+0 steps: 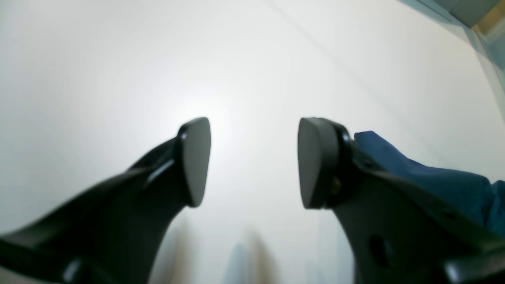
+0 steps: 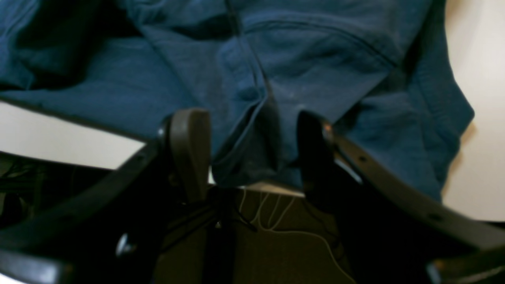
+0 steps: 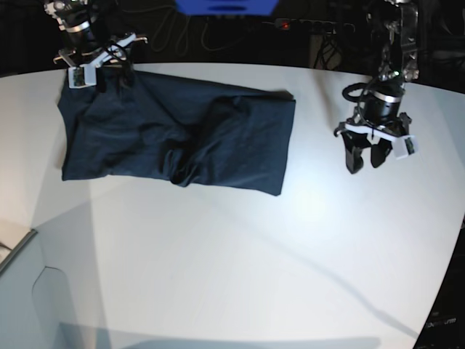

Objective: Layout the t-shirt on the table in an organized manner, then fold the t-shirt properly
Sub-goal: 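Release the folded end and raise the left gripper away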

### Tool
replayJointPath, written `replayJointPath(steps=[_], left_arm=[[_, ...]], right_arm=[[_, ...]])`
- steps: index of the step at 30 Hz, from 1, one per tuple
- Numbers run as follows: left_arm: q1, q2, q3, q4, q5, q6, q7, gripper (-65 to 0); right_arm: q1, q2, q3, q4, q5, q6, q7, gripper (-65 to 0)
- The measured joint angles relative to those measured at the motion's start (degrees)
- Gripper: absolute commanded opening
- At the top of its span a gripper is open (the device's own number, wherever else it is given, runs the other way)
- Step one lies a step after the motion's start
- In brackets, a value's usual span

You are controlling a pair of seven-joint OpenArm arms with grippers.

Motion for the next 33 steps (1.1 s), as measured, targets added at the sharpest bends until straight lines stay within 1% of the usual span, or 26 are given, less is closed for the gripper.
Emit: replayJointPath(steps=[8,11,12,13,14,16,18,24,27,30,33], left_arm=[[-0.11,0.02,-0.02,0.00,0.00,0.00,0.00,-30.9],[-0.17,0.00,-0.02,0.00,-0.02,0.02,0.00,-30.9],[-0.17,0.02,-0.07,0.00,0.00,0.00,0.00,-30.9],[-0.17,0.02,-0.07,0.00,-0.02,0.00,0.00,-30.9],[-0.17,0.02,-0.07,0.00,0.00,0.00,0.00,-30.9],[-0.17,0.00,-0.07,0.00,0.00,0.00,0.00,-30.9],[-0.17,0.02,-0.07,0.00,0.00,0.00,0.00,-30.9],[-0.15,0.00,-0.28,0.00,-0.02,0.00,0.00,-30.9],[-0.13,0.11,-0.28,0.00,-0.02,0.00,-0.04,-30.9],[-0.11,0.15,-0.28,0.00,-0.02,0.00,-0.07,-30.9],[-0.11,0.26,-0.28,0.00,-0.02,-0.02,-0.04,-30.9]], right_arm=[[0.02,0.11,0.00,-2.60,0.00,0.00,0.00,-33.0],[0.04,0.13,0.00,-2.73,0.00,0.00,0.02,-33.8],[0.04,0.11,0.00,-2.75,0.00,0.00,0.02,-35.5],[0.04,0.13,0.00,-2.84,0.02,0.00,0.04,-38.2],[0.15,0.15,0.00,-3.02,0.02,0.00,0.04,-42.9],[0.70,0.13,0.00,-3.10,0.00,0.00,-0.04,-54.7],[1.97,0.26,0.00,-3.39,0.13,-0.04,0.02,-64.9],[3.85,1.55,0.33,-3.72,0.07,0.00,0.02,-65.0],[5.51,3.37,0.20,-3.26,-0.02,0.00,-0.37,-65.0],[8.00,3.80,0.50,-2.97,-0.04,-0.07,0.00,-65.0],[8.81,5.62,0.33,-2.93,-0.04,-0.02,0.00,-65.0]])
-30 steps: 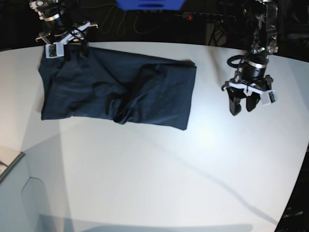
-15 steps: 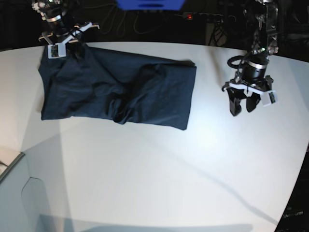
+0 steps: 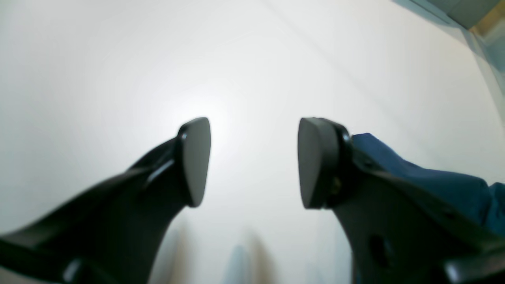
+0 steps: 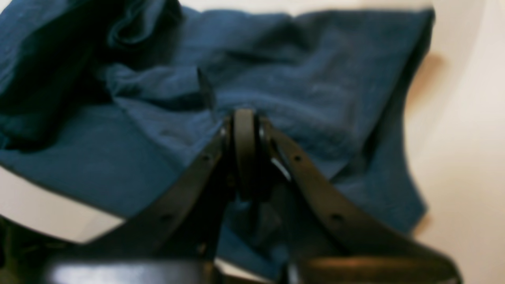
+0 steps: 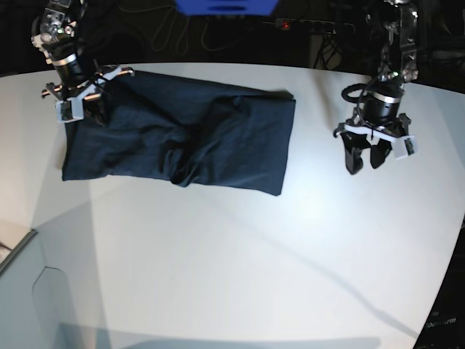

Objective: Layout the t-shirt on the table in an organized manner, then fold the t-shirt properly
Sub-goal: 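Release the folded end and raise the left gripper away, then press the folded layer flat with the left gripper, then withdraw it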

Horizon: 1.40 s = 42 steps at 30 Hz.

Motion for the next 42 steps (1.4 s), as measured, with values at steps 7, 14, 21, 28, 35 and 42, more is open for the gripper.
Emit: replayJointPath(steps=[7,14,21,28,35,42], left_arm=[[0.11,-0.11,-0.09,-0.02,0.00,0.02,-0.02,-30.9],[0.09,-0.11,-0.09,-0.02,0.00,0.00,-0.11,-30.9],[0.11,-0.11,-0.09,-0.02,-0.17,0.00,-0.11,-30.9],[-0.07,-0.13,-0.11,-0.02,-0.20,0.02,-0.13,-30.9],[-0.17,-0.11,-0.02,-0.02,-0.17,0.02,-0.11,-30.9],[-0.22,0.04,-0.11,-0.02,-0.20,0.02,-0.15,-30.9]], right_arm=[[5.53,0.72,0.11,-2.01,-0.07,0.02,-0.07,-65.0],[10.56,2.16,1.29,-8.44,0.24,-0.02,0.17,-65.0],[11.72,5.31,1.40,-15.43,-0.17,0.04,-0.26,-56.2],[11.85,7.15,1.46,-17.79,-0.17,0.02,-0.20,-26.5],[13.44,7.82,5.81,-16.81,-0.07,-1.25,-0.24,-18.5],[14.58,9.40,6.16,-17.64,-0.13,-3.23,-6.36,-18.4]])
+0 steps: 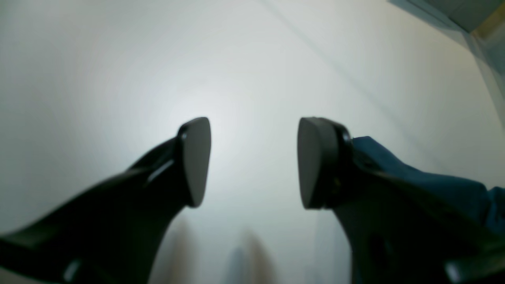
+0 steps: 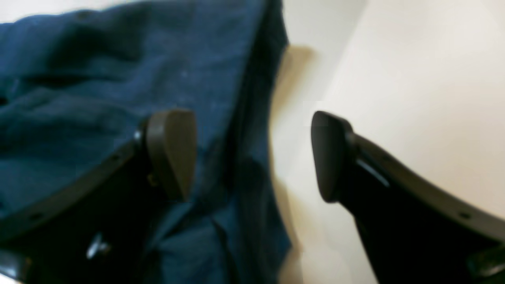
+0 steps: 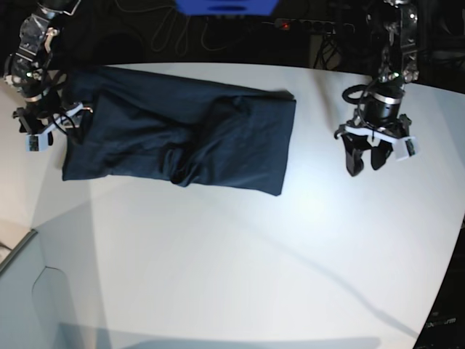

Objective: Layout the t-shirt on the table in an organized manner, then fold the t-shirt properly
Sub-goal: 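Press the folded layer flat with the left gripper, then withdraw it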

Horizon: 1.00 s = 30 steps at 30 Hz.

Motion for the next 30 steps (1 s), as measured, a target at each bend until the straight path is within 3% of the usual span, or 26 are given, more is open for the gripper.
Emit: replayJointPath(steps=[10,17,23,30], left_arm=[[0.35,-0.11,0.39,0.46,0.02,-0.02,0.02,-30.9],[1.16,2.54,1.16,1.88,0.04,-0.37,0.04,-30.9],[1.29,1.42,8.55,2.03,0.07,-0.22,0.04,-30.9],[0.55,1.68,23.21,1.66,0.26,-0.11,0.07,-31.0]], right_arm=[[-0.35,-0.81,0.00,-0.15,0.17,0.02,-0.17,-18.4],[-1.46,-1.29,0.02,3.78,0.59,0.44,-0.26,-18.5],[-2.40,-3.54,-0.17,7.56,0.37,2.69,-0.17,-18.5],[-0.98,-3.30,0.00,-0.37,0.04,2.91,-0.70,-18.5]])
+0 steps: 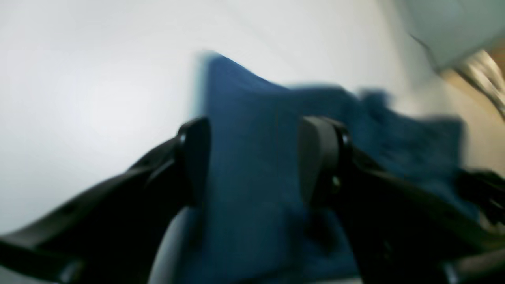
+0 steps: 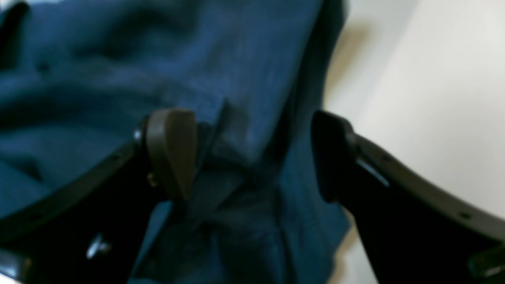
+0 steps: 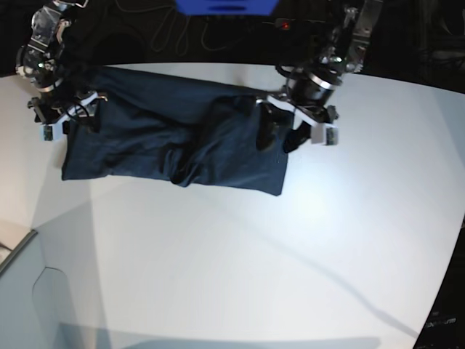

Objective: Layout the t-shirt on the table in an organized manner, then fold the t-shirt properly
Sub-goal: 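Press the folded layer flat with the left gripper, then withdraw it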

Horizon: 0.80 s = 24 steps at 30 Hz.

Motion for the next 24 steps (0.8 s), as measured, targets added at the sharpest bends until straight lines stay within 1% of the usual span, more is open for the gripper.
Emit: replayJointPath(steps=[4,6,9,14,16,18,20,22,24], left_arm=[[-3.78,0.24,7.67,-4.79,0.00,-0.17,0.11,-31.0],[-5.79,0.13,10.80,-7.78,-0.04,0.31,-0.17,-31.0],[-8.66,-0.33,17.25,-10.95,-0.28,0.72,-0.04,-31.0],[-14.01,0.22,29.79,-11.34,-0.44,0.15,-0.28,-31.0],[-15.82,1.11,33.20,-10.82,-0.48,0.28,0.00,-31.0],[-16.92,2.23,34.77,-10.10,-0.42,0.17,0.00,-31.0],[-16.98,2.47,34.62,-8.57,-0.48,0.11,-0.09,-31.0],[-16.50,1.70,33.31,-6.38,-0.44,0.33,-0.04,-31.0],[-15.56,-0.59,30.93,-3.50,-0.44,-0.02,-0.07,-31.0]], right_arm=[[1.44,0.35,-0.07,-1.51,0.22,-0.02,0.55,-18.5],[1.33,0.76,-0.07,-1.55,0.20,0.00,0.55,-18.5],[1.09,0.94,0.02,-1.70,0.11,0.00,0.48,-18.5],[1.25,0.96,0.07,-1.73,0.13,0.00,0.42,-18.5],[1.27,0.96,0.24,-1.73,0.13,0.00,0.37,-18.5],[1.27,0.94,0.24,-1.73,0.15,0.00,0.48,-18.5],[1.27,0.94,0.22,-1.73,0.13,0.00,0.46,-18.5],[1.27,0.98,0.22,-1.73,0.13,0.00,0.52,-18.5],[1.27,0.92,0.02,-1.73,0.15,0.00,0.50,-18.5]])
